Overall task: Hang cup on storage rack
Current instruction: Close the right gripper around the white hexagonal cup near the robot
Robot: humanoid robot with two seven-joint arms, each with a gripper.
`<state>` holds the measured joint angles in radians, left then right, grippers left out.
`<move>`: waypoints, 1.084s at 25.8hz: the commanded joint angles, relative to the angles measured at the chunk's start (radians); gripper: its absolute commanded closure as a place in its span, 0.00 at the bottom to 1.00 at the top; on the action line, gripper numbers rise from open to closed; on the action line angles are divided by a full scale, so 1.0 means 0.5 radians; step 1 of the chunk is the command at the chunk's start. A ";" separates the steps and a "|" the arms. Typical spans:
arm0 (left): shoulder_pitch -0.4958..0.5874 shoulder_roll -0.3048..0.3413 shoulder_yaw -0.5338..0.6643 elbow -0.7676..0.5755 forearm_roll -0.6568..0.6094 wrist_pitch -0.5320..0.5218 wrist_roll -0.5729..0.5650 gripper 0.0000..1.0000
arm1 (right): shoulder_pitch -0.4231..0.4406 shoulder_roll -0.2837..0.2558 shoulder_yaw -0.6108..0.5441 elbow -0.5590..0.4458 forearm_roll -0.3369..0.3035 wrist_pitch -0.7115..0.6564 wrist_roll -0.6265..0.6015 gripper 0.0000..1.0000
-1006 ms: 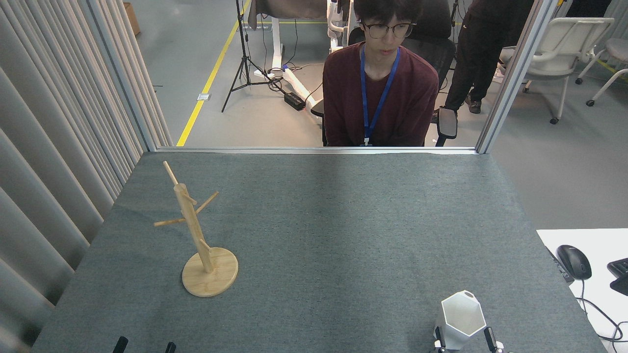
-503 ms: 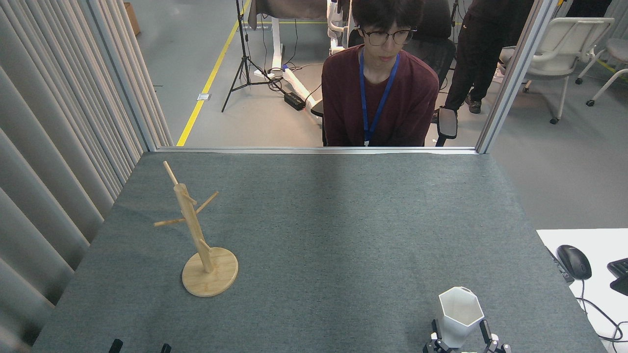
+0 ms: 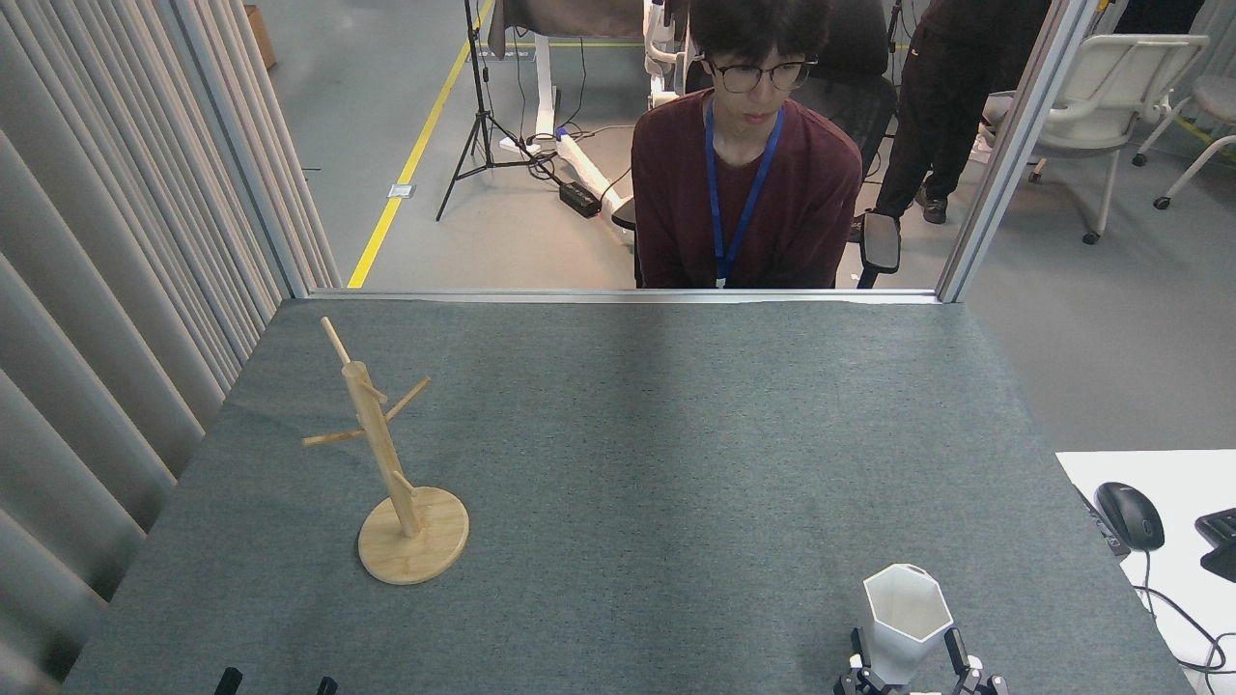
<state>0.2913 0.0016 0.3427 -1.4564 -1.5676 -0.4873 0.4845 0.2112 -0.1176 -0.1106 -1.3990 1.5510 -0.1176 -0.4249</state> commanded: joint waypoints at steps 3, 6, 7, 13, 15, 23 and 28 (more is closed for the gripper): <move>0.000 0.000 0.002 -0.002 0.003 0.002 0.000 0.00 | 0.001 -0.001 -0.006 0.003 0.000 -0.001 0.000 0.01; 0.000 0.000 -0.001 -0.002 0.003 0.002 0.004 0.00 | 0.004 -0.001 -0.012 0.000 0.000 -0.001 0.000 0.01; 0.000 0.000 -0.001 -0.002 0.003 0.002 0.004 0.00 | 0.004 -0.001 -0.015 0.000 0.000 -0.001 0.000 0.01; 0.000 0.000 -0.007 -0.002 0.003 0.002 0.000 0.00 | 0.010 -0.044 -0.018 0.003 -0.019 -0.001 -0.006 0.01; 0.000 0.000 -0.007 -0.002 0.003 0.005 0.004 0.00 | 0.007 -0.047 -0.018 0.003 -0.056 -0.001 -0.003 0.01; 0.000 0.000 -0.001 0.004 0.003 0.005 0.004 0.00 | -0.076 -0.065 -0.015 0.095 -0.068 0.002 -0.003 0.01; 0.000 0.000 0.002 0.004 0.003 0.005 0.000 0.00 | -0.146 -0.062 -0.015 0.218 -0.059 0.024 -0.009 0.02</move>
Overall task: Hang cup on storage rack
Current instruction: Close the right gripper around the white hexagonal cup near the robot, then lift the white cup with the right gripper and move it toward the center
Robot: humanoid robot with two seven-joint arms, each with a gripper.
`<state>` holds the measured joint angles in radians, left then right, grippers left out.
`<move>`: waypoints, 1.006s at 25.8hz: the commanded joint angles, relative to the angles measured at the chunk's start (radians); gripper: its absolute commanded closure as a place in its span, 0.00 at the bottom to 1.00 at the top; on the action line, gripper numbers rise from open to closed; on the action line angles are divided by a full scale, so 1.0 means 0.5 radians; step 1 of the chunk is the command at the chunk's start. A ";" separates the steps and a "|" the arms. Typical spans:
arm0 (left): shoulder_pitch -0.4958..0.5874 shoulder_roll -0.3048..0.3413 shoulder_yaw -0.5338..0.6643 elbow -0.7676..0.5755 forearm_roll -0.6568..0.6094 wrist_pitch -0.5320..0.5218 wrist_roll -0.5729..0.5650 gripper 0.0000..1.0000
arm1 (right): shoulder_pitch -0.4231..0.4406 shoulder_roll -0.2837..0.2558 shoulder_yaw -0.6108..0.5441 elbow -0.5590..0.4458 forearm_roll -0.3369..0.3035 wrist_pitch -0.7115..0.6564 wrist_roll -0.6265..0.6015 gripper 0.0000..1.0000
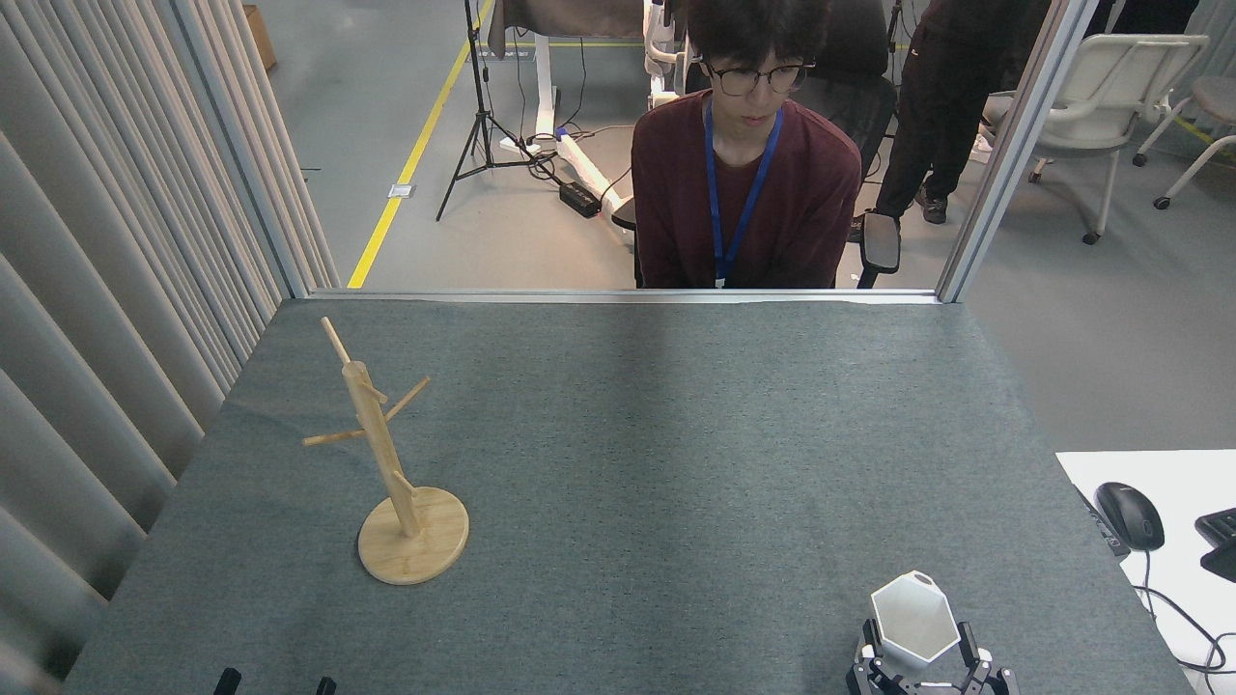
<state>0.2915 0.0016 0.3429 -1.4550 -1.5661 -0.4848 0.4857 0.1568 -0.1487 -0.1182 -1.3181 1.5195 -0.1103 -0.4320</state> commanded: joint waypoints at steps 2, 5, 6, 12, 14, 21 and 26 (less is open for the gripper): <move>0.000 0.000 -0.002 0.002 0.000 0.000 -0.002 0.00 | -0.034 0.000 0.006 0.056 0.011 0.006 -0.007 0.13; -0.003 0.000 -0.011 0.005 0.000 0.003 -0.002 0.00 | -0.025 0.000 0.016 0.056 0.011 -0.007 -0.017 0.39; -0.003 -0.006 -0.014 0.008 0.000 0.003 0.001 0.00 | -0.025 0.003 0.016 0.050 0.008 -0.007 -0.035 0.39; -0.028 -0.025 -0.084 0.011 -0.009 0.003 0.001 0.00 | -0.013 0.037 0.025 -0.235 0.008 0.000 -0.063 0.39; -0.098 -0.043 -0.180 0.008 -0.040 0.003 -0.002 0.00 | -0.028 0.040 0.043 -0.321 0.014 0.000 -0.050 0.39; -0.313 -0.147 -0.569 0.048 -0.374 0.111 -0.005 0.00 | -0.065 0.270 0.310 -0.423 0.238 0.012 -0.044 0.39; -0.365 -0.153 -0.778 -0.011 -0.476 0.166 -0.017 0.00 | -0.157 0.429 0.491 -0.395 0.416 0.082 -0.038 0.39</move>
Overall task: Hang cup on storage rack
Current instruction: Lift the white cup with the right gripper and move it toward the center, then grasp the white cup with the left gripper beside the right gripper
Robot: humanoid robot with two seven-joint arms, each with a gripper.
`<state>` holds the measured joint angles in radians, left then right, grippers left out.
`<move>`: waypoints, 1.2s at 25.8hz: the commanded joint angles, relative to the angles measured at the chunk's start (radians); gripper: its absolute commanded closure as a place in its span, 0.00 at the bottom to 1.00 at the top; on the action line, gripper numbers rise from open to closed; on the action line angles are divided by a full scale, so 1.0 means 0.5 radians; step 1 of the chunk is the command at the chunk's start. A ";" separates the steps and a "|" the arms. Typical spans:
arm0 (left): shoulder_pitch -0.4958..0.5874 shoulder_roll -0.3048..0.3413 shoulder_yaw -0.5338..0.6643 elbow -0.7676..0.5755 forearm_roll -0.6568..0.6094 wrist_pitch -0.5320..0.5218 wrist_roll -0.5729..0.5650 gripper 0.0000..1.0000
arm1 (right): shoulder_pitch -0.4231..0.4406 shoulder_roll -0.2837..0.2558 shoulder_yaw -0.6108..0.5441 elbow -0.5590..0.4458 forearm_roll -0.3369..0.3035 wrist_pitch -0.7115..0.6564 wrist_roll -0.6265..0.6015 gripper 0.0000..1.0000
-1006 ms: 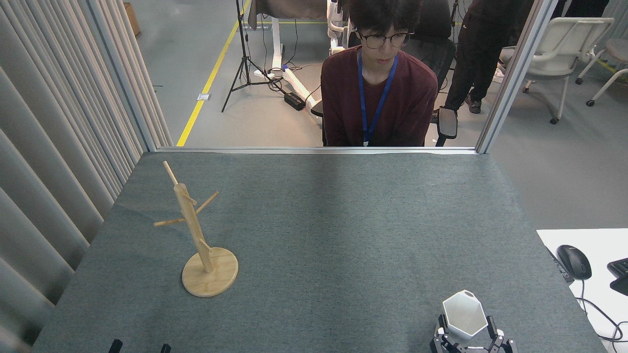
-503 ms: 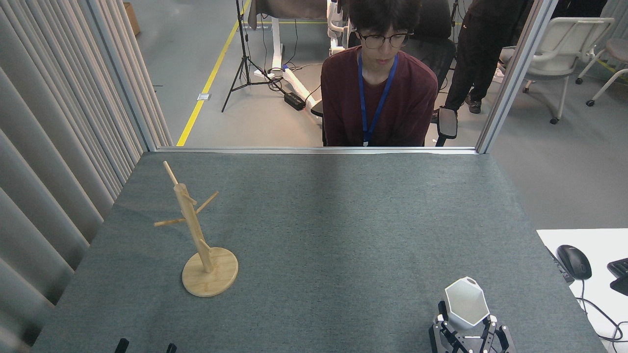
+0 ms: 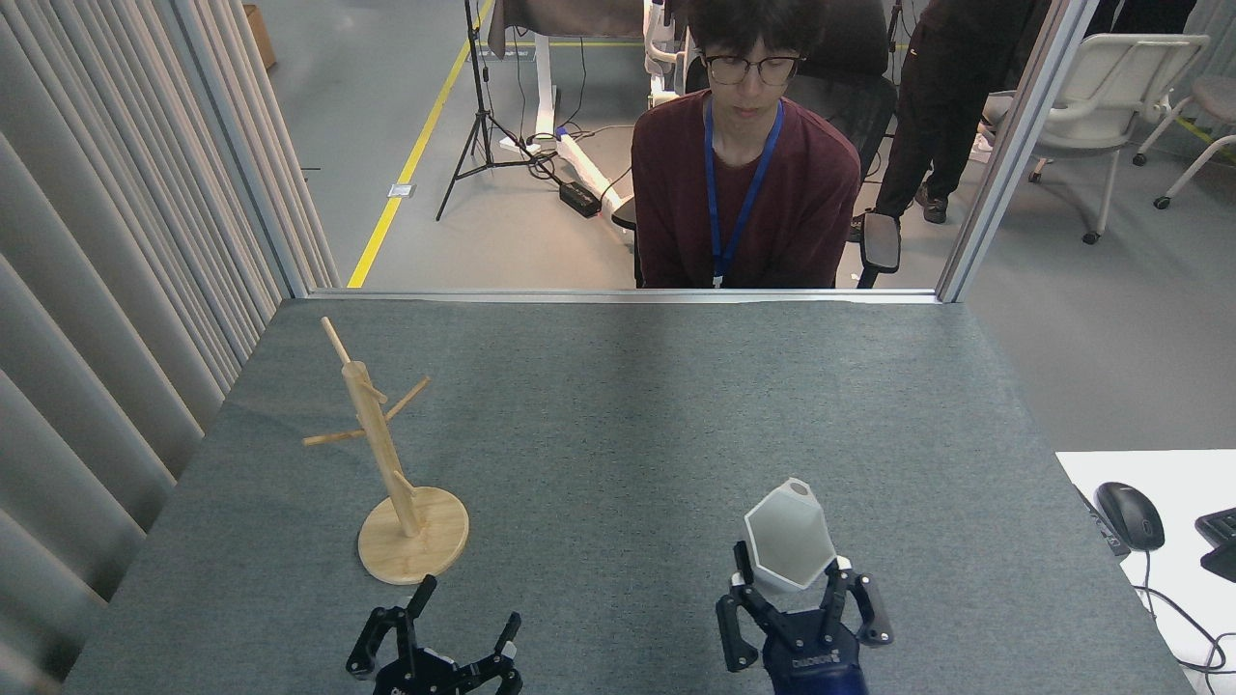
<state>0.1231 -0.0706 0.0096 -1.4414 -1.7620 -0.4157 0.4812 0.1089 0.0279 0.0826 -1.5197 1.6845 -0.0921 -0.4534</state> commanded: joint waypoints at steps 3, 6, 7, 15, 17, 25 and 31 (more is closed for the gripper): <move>-0.028 -0.009 -0.228 -0.090 -0.253 0.028 -0.011 0.00 | -0.135 0.085 0.218 0.116 0.089 0.120 0.023 0.39; -0.034 -0.012 -0.350 -0.075 -0.271 0.028 -0.017 0.00 | -0.203 0.091 0.277 0.208 0.089 0.160 0.023 0.39; -0.034 -0.015 -0.387 -0.069 -0.271 0.028 -0.017 0.00 | -0.206 0.091 0.289 0.211 0.089 0.163 0.023 0.39; -0.077 -0.028 -0.464 0.030 -0.277 0.028 -0.017 0.00 | -0.203 0.094 0.470 0.214 0.128 0.178 0.023 0.39; -0.096 -0.031 -0.464 0.033 -0.277 0.031 -0.017 0.00 | -0.199 0.098 0.510 0.214 0.175 0.178 0.020 0.39; -0.105 -0.031 -0.461 0.039 -0.280 0.031 -0.021 0.00 | -0.135 0.101 0.620 0.208 0.184 0.178 0.002 0.38; -0.123 -0.034 -0.455 0.054 -0.277 0.031 -0.021 0.00 | -0.064 0.101 0.648 0.186 0.196 0.184 -0.017 0.38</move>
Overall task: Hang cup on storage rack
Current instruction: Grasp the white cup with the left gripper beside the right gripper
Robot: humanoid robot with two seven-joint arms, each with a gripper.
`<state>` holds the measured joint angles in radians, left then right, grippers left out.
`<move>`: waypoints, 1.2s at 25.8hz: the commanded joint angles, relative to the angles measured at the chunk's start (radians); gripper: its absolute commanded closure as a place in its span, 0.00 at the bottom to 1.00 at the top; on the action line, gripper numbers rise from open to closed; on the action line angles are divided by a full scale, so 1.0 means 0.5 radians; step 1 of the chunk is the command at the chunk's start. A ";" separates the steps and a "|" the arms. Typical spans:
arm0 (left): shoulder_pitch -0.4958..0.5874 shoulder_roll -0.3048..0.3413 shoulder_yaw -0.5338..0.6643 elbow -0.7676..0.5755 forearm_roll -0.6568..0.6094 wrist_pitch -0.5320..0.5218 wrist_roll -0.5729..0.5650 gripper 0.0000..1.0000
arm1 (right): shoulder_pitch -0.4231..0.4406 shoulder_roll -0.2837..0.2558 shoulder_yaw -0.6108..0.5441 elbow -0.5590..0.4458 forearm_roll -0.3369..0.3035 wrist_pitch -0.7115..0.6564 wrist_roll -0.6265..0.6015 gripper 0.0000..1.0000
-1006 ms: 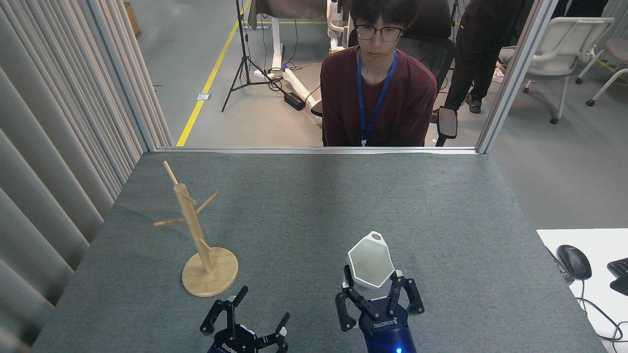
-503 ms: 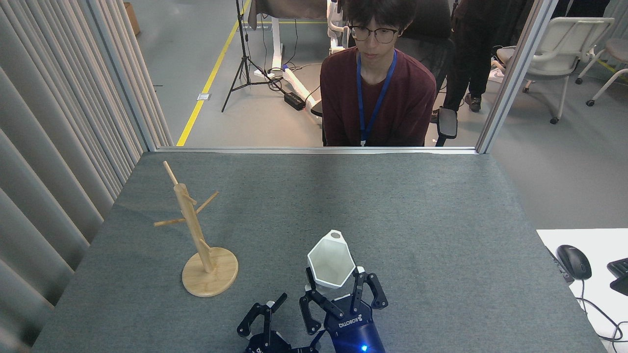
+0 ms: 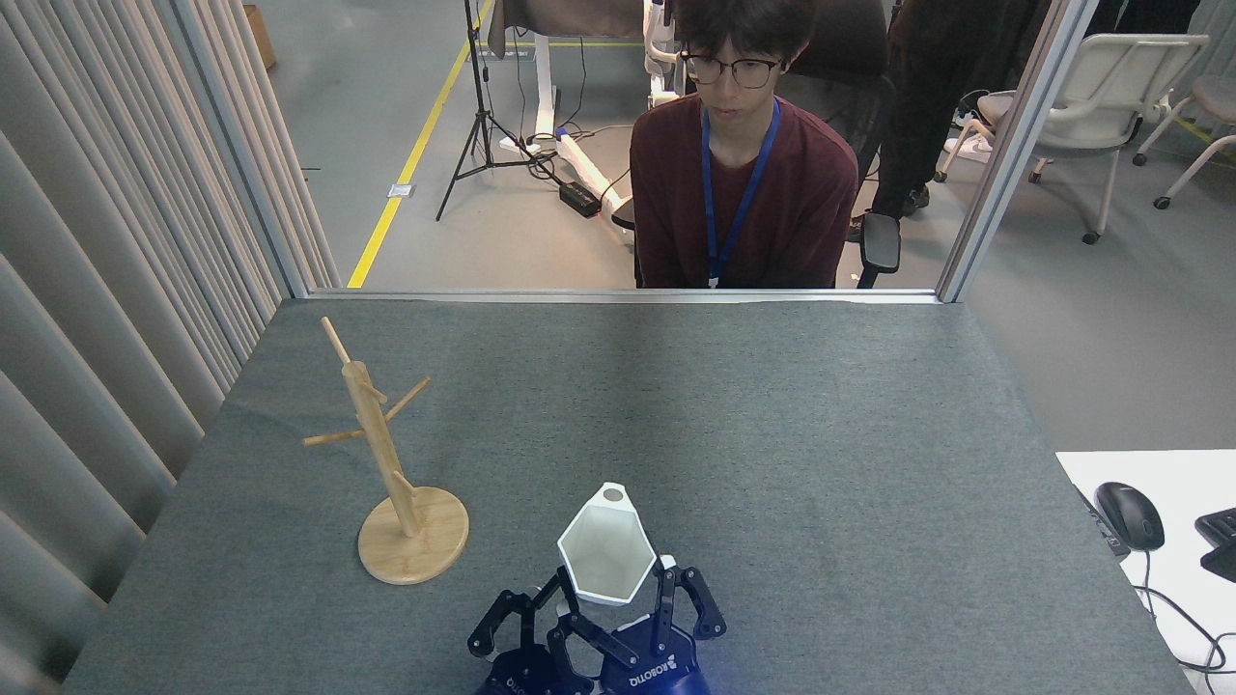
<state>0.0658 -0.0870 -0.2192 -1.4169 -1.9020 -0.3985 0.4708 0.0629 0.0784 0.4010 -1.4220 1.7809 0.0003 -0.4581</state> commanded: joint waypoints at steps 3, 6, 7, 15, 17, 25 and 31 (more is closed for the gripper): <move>-0.012 -0.001 0.003 0.011 0.003 -0.004 0.000 0.00 | 0.046 0.000 0.014 -0.019 0.006 -0.001 -0.016 0.38; -0.012 -0.001 0.006 0.011 0.003 -0.004 0.000 0.00 | 0.058 -0.006 0.051 -0.022 0.009 0.005 -0.019 0.38; -0.012 -0.001 0.006 0.011 0.003 -0.004 0.003 0.00 | 0.061 -0.006 0.057 -0.022 0.025 0.005 -0.019 0.38; -0.012 -0.001 0.009 0.011 0.003 -0.004 0.000 0.00 | 0.101 -0.013 0.152 -0.022 0.055 0.061 -0.044 0.38; -0.012 -0.001 0.012 0.008 0.006 -0.004 0.000 0.00 | 0.104 -0.019 0.164 -0.022 0.055 0.064 -0.047 0.38; -0.027 -0.001 0.015 -0.010 0.009 -0.004 0.003 0.00 | 0.104 -0.019 0.161 -0.019 0.071 0.064 -0.050 0.38; -0.040 -0.001 0.018 -0.013 0.012 -0.004 0.009 0.00 | 0.107 -0.019 0.164 -0.019 0.074 0.064 -0.050 0.38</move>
<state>0.0501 -0.0884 -0.2115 -1.4220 -1.8975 -0.4052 0.4735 0.1154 0.0691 0.4822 -1.4316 1.8163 0.0350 -0.4886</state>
